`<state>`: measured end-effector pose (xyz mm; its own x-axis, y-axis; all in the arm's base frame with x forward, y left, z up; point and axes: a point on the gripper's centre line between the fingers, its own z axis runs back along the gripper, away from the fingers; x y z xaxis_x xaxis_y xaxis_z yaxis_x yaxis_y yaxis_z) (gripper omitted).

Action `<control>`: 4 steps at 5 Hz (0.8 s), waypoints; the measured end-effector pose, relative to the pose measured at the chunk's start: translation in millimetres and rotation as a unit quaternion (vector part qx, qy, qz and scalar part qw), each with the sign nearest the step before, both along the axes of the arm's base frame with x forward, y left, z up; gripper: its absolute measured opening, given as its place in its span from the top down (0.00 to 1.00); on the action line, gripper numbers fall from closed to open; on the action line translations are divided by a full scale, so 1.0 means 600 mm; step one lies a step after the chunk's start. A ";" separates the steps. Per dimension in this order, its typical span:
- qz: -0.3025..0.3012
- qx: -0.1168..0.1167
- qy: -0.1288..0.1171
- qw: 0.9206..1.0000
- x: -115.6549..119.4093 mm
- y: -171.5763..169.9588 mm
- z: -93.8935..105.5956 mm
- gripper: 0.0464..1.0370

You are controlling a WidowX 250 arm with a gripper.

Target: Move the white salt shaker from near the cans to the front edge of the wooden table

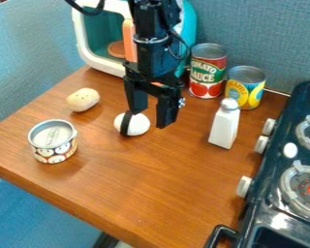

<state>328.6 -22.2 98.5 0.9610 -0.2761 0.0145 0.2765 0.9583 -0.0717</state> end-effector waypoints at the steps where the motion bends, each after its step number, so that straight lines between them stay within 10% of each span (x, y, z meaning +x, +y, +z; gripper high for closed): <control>1: 0.002 0.001 0.018 1.000 -0.003 0.000 -0.016 0.04; 4: -0.085 0.112 0.000 0.990 0.093 -0.139 0.014 0.04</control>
<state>384.7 -105.4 106.7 0.9006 -0.4299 -0.0648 0.4347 0.8899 0.1384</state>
